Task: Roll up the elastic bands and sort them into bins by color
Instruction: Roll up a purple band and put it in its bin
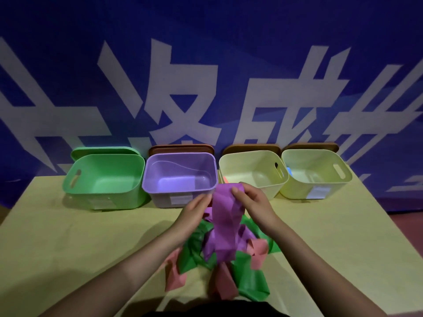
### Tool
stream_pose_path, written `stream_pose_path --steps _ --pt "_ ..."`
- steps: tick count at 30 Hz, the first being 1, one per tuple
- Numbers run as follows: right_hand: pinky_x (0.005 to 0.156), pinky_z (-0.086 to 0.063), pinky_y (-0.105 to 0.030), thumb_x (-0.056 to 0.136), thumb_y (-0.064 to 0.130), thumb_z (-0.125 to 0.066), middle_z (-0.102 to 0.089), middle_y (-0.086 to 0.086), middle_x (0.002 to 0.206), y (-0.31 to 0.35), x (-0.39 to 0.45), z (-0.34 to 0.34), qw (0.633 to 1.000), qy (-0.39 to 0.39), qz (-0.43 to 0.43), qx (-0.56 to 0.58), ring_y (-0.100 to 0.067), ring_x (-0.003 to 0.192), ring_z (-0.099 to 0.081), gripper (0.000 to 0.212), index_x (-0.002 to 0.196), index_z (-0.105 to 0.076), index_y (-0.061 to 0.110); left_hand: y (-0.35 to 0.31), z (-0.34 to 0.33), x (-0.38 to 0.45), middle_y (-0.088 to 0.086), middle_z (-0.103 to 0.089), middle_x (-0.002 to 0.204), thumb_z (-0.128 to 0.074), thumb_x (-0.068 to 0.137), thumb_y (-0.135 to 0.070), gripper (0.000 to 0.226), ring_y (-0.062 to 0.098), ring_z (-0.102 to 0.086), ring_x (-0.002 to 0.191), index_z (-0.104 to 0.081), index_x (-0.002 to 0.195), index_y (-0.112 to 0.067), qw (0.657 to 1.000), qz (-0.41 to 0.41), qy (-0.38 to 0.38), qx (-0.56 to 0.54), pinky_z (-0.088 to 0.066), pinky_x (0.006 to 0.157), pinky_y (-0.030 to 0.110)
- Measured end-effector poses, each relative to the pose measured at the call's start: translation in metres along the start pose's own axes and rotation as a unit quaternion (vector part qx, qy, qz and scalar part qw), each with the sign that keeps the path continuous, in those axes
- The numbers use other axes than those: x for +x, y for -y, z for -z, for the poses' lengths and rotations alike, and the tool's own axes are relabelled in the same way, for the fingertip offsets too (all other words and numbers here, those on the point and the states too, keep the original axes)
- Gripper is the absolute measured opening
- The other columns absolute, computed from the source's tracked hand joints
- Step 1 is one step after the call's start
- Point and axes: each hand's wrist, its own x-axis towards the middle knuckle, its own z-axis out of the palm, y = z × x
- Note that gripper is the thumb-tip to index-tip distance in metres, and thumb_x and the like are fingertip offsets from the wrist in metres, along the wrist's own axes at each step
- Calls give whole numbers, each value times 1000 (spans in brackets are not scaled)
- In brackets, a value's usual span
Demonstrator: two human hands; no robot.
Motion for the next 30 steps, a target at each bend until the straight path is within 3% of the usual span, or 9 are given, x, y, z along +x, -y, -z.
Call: stream_pose_path --steps 3,7,11,13,16,19,23,27,30 --pt "55 -36 -13 96 10 -55 -50 15 54 15 13 -8 999 -4 32 -16 3 55 -42 29 67 -53 14 -34 0 -4 -8 -70 77 -45 99 -22 23 8 -64 75 -66 90 -22 996 -24 1 -88 -53 75 26" --pt "62 -38 -19 94 14 -58 -53 0 71 38 27 -19 995 9 93 -28 -4 67 -45 23 81 -61 -4 -54 12 -8 2 -65 82 -54 95 -15 15 12 -58 75 -68 89 -16 995 -66 -19 -76 -52 67 23" --pt "59 -36 -17 94 13 -59 -53 9 65 53 31 -28 995 10 102 -9 -3 64 -44 21 74 -65 7 -61 34 -8 4 -45 64 -61 91 -22 25 14 -43 65 -53 69 -11 993 -103 -46 -32 -39 64 31" --pt "57 -35 -15 94 11 -59 -52 14 60 55 29 -32 995 7 98 -10 -2 61 -43 23 72 -66 11 -62 43 -10 7 -35 67 -59 92 -21 25 13 -36 64 -49 71 -10 991 -121 -56 -6 -32 59 28" --pt "55 -33 -16 93 12 -61 -48 14 54 54 25 -38 995 5 94 -22 -1 57 -40 30 63 -64 8 -63 55 -14 4 -44 69 -55 94 -18 20 9 -40 66 -57 77 -9 987 -144 -77 5 -32 59 24" --pt "55 -31 -17 93 11 -60 -42 13 52 55 19 -43 996 6 86 -7 -3 55 -37 41 54 -52 19 -63 65 -19 -4 -53 70 -53 96 -17 20 9 -46 69 -61 77 -14 987 -137 -88 5 -36 64 23" --pt "56 -33 -17 95 14 -58 -44 6 59 57 15 -54 997 29 64 24 -6 58 -39 32 63 -53 11 -60 76 -26 -5 -51 76 -49 98 -28 22 4 -44 66 -55 93 -8 972 -145 -56 177 -37 65 19" --pt "53 -33 -19 93 16 -60 -44 -1 59 61 17 -64 998 35 50 26 -7 54 -39 27 68 -56 6 -52 90 -36 -16 -51 86 -54 72 -67 64 2 -50 77 -43 126 -34 916 -195 14 349 -38 69 23" --pt "48 -32 -18 93 15 -62 -40 -1 55 63 23 -64 998 46 44 15 -6 49 -37 31 66 -54 1 -45 103 -33 -17 -54 89 -42 80 -61 44 0 -53 84 -59 102 -27 911 -242 32 332 -41 76 25"
